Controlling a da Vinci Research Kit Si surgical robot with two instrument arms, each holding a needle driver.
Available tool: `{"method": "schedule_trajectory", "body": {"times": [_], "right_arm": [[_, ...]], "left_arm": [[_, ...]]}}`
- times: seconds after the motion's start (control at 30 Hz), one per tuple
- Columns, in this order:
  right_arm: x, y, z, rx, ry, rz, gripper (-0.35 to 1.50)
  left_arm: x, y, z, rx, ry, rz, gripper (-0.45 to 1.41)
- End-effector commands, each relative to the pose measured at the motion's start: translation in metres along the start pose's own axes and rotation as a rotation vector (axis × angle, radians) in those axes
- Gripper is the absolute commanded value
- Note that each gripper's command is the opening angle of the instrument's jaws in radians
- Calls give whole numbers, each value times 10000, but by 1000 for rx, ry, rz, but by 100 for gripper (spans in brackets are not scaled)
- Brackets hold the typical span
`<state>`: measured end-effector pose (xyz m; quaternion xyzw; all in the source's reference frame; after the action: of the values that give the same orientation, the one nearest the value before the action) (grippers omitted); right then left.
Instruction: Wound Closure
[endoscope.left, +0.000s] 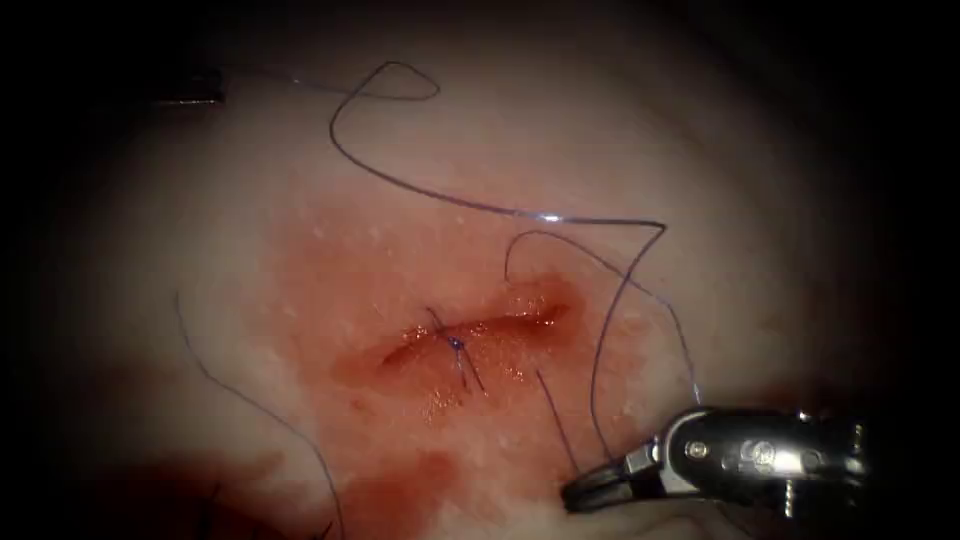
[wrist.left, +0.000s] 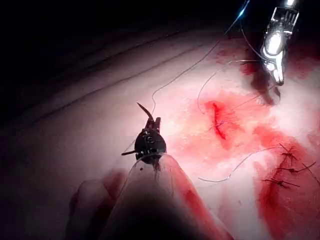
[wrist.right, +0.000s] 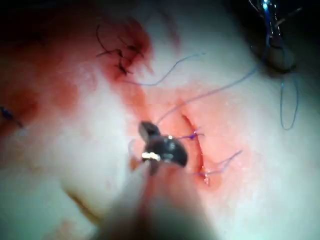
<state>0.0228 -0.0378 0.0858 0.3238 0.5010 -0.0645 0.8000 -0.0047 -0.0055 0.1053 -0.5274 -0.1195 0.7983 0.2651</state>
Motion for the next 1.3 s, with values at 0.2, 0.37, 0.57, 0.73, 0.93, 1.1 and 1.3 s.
{"method": "schedule_trajectory", "body": {"times": [0.2,0.37,0.57,0.73,0.93,1.1,1.3], "right_arm": [[43,-35,14,105,10,-60,-35],[60,-53,10,167,16,-83,-35],[73,-81,5,253,32,-121,-35],[81,-69,4,189,49,-116,-23],[64,-39,-31,-53,57,-74,141],[36,-32,-65,-131,51,-59,141],[12,-12,-75,-124,49,-55,126]], "left_arm": [[-6,6,20,-13,3,6,-45],[-13,14,31,-34,0,16,-45],[-13,13,30,-37,1,17,-45],[-13,13,30,-37,1,17,-45],[-11,9,21,-51,2,16,-45],[-5,-8,-10,-19,-20,10,-45],[-5,-15,-28,1,-16,4,-45]]}}
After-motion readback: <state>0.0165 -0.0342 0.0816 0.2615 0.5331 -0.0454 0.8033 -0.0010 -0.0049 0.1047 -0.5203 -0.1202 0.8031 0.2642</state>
